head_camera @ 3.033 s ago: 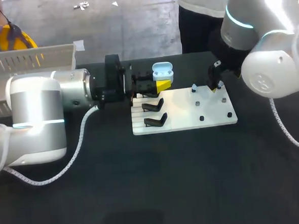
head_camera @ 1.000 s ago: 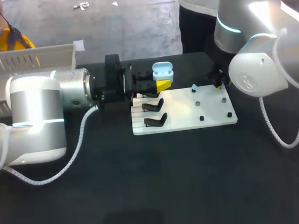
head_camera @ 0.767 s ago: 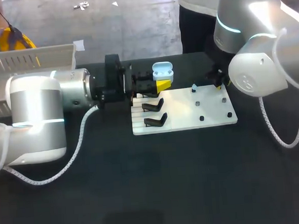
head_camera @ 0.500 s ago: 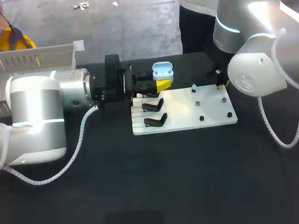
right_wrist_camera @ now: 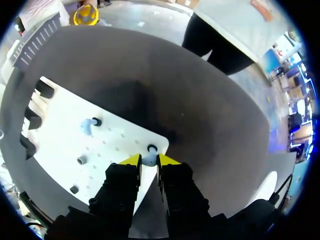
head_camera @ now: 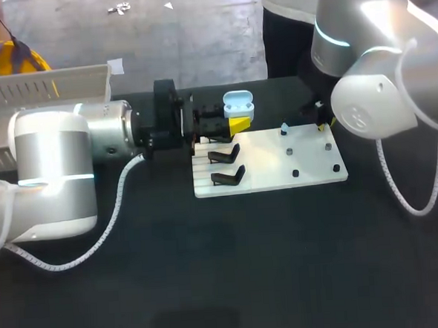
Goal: Pick up each earbud case from the left stands, insert the matching earbuds, close the lid, and place the case in the box.
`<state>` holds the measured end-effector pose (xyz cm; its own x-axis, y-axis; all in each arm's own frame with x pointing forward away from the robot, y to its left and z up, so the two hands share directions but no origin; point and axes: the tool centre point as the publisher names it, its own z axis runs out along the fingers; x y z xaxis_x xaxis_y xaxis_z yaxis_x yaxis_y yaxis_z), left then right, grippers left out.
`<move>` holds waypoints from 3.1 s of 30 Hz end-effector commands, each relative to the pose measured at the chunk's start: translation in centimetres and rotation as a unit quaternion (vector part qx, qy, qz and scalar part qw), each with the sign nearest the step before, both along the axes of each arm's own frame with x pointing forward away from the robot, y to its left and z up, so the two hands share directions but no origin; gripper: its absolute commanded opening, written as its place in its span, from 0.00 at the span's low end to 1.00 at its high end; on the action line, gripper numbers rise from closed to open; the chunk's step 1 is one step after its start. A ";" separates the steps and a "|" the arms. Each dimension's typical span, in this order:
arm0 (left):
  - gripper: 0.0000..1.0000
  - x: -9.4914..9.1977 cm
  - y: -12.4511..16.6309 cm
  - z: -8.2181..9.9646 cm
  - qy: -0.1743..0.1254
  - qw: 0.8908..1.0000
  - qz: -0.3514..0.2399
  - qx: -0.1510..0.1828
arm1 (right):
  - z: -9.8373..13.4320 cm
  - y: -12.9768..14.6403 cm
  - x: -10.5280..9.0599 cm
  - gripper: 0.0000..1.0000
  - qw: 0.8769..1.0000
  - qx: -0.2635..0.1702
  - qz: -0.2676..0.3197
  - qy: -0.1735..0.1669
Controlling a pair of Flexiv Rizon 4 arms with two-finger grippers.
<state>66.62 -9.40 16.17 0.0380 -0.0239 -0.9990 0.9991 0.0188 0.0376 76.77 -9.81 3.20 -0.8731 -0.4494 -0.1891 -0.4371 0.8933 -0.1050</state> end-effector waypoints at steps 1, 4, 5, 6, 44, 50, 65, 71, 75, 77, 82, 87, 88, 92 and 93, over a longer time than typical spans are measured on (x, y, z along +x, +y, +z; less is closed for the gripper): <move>0.00 -0.1 0.0 -0.1 -0.002 1.000 0.003 -0.002 | 1.2 0.0 -0.2 0.00 1.000 -0.002 -0.003 0.003; 0.00 -0.1 0.0 -0.1 -0.002 1.000 0.003 -0.002 | 2.4 -0.1 -0.5 0.00 1.000 -0.001 -0.007 0.004; 0.00 -0.1 0.0 -0.1 -0.002 1.000 0.003 -0.002 | 2.9 -0.2 -0.6 0.00 1.000 -0.001 -0.009 0.005; 0.00 -0.1 0.0 -0.1 -0.002 1.000 0.003 -0.002 | 3.3 -0.2 -0.7 0.00 1.000 0.001 -0.010 0.007; 0.00 -0.1 0.0 -0.1 -0.002 1.000 0.003 -0.002 | 12.5 3.5 -6.3 0.00 0.941 0.026 -0.336 0.015; 0.00 -0.1 0.0 -0.1 -0.002 1.000 0.003 -0.002 | 12.6 5.4 -8.4 0.00 0.870 0.045 -0.490 0.025; 0.00 -0.1 0.0 -0.1 -0.002 1.000 0.003 -0.002 | 12.9 6.1 -8.8 0.00 0.855 0.046 -0.517 0.025; 0.00 -0.1 0.0 -0.1 -0.002 1.000 0.003 -0.002 | 12.9 6.1 -8.8 0.00 0.855 0.046 -0.517 0.025; 0.00 -0.1 0.0 -0.1 -0.002 1.000 0.003 -0.002 | 13.6 7.1 -9.0 0.00 0.852 0.069 -0.517 0.030; 0.00 -0.1 0.0 -0.1 -0.002 1.000 0.003 -0.002 | 14.3 7.8 -9.3 0.00 0.855 0.077 -0.511 0.033; 0.00 -0.1 0.0 -0.1 -0.002 1.000 0.003 -0.002 | 16.0 9.4 -10.1 0.00 0.865 0.077 -0.494 0.036; 0.00 -0.1 0.0 -0.1 -0.002 1.000 0.003 -0.002 | 18.0 10.4 -10.8 0.00 0.872 0.082 -0.482 0.030; 0.00 -0.1 0.0 -0.1 -0.002 1.000 0.003 -0.002 | 18.4 10.6 -10.9 0.00 0.875 0.083 -0.477 0.030; 0.00 -0.1 0.0 -0.1 -0.002 1.000 0.003 -0.002 | 19.6 11.5 -11.1 0.00 0.883 0.084 -0.460 0.028; 0.00 -0.1 0.0 -0.1 -0.002 1.000 0.003 -0.002 | 20.0 11.8 -11.2 0.00 0.885 0.086 -0.456 0.028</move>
